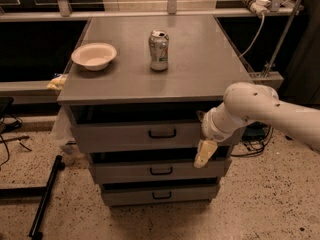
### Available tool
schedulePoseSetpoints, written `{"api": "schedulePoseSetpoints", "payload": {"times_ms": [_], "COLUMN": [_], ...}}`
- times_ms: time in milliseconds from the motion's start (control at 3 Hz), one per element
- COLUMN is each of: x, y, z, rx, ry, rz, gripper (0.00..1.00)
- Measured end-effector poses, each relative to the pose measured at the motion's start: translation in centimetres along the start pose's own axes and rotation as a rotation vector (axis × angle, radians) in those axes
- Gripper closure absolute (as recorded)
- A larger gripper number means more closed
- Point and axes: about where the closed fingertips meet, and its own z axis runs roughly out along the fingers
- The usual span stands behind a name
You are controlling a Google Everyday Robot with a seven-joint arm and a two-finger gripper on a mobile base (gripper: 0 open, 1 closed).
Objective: Open top drawer
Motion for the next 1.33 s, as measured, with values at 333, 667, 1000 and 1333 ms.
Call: {"api": "schedulePoseSetpoints", "payload": {"times_ms": [333,667,1000,1333], "x": [0.8,1.5,1.9,2.3], "y": [1.0,2.8,5.1,7.9], "z": [-0.7,-1.9,-3.3,-4.5], "rx": [-0.028,-0.068,-0.114,-0.173], "ry": [0.016,0.028,0.02,-0.004], "rz": [0.011,0.017,0.021,0.038], "gripper": [0.0,0.0,0.0,0.0]}}
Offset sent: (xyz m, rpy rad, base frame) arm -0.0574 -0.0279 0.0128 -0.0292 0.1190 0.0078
